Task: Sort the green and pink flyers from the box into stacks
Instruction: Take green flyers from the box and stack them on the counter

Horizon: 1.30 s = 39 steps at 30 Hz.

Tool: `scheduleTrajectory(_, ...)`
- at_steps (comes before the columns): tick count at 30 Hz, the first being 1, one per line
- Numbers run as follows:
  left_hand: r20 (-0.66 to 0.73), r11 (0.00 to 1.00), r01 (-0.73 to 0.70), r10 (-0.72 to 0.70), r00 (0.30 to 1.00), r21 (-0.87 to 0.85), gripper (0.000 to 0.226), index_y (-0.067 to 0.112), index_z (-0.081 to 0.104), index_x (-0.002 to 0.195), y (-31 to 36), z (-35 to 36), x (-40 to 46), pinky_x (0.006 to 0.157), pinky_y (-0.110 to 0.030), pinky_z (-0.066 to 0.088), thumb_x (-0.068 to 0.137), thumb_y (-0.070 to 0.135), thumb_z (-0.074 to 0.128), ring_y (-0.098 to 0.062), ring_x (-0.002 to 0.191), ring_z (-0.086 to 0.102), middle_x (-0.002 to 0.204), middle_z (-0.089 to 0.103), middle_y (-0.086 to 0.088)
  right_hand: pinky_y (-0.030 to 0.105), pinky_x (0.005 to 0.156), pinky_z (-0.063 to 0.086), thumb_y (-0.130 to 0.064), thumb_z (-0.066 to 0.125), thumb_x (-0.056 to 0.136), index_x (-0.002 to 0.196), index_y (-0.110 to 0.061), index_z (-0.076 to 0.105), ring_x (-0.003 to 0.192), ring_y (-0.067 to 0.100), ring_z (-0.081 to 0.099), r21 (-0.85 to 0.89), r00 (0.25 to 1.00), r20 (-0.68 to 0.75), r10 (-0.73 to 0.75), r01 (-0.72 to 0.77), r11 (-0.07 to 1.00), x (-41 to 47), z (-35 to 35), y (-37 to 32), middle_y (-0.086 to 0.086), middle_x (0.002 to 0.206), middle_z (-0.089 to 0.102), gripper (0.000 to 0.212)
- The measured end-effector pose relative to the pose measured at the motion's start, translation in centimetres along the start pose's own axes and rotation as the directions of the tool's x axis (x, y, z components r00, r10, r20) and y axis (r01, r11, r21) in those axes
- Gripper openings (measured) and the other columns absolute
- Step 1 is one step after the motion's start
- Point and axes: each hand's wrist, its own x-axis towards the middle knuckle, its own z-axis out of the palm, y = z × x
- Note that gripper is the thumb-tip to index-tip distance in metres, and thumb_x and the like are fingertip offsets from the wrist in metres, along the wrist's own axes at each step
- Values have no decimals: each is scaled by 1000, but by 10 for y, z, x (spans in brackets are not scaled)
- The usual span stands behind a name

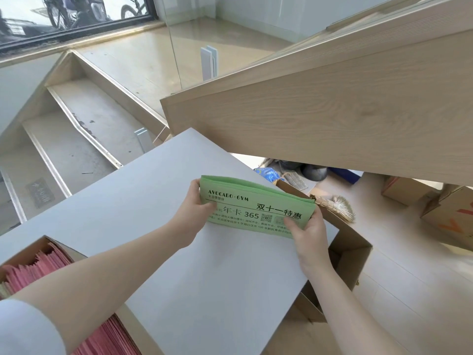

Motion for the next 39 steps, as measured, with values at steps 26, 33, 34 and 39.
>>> scheduleTrajectory(26, -84, 984, -6, 21, 996, 176, 24, 19, 40, 120, -1, 4, 26, 71, -23, 37, 99, 13, 28, -15, 105, 43, 115, 50, 5, -2, 70, 38, -4, 42, 97, 112, -25, 35, 93, -13, 50, -211, 999, 6, 38, -36, 977, -20, 12, 0, -24, 102, 51, 26)
scheduleTrajectory(33, -135, 978, 4, 25, 991, 211, 23, 17, 47, 113, 16, 8, 45, 62, -25, 40, 98, 13, 30, -16, 89, 52, 103, 57, 1, 20, 72, 44, -8, 47, 96, 109, -18, 44, 91, 1, 56, -219, 984, -42, 171, -176, 960, -3, 7, -11, -13, 100, 58, 17)
scheduleTrajectory(34, -133, 970, 19, 13, 991, 241, 26, 16, 50, 114, 15, 8, 46, 63, -27, 41, 98, 11, 30, -18, 88, 54, 103, 58, 0, 22, 70, 45, -10, 49, 96, 108, -18, 45, 90, 4, 57, -269, 977, -46, 208, -212, 939, 0, 5, -12, -11, 100, 59, 15)
scheduleTrajectory(39, -124, 945, 82, -44, 991, 318, 37, 19, 56, 123, 3, 1, 56, 79, -32, 46, 96, 7, 32, -26, 93, 58, 105, 62, -4, 37, 66, 56, -14, 48, 95, 88, -13, 59, 77, 22, 66, -476, 918, -43, 395, -366, 799, 6, -2, -8, 4, 97, 69, 13)
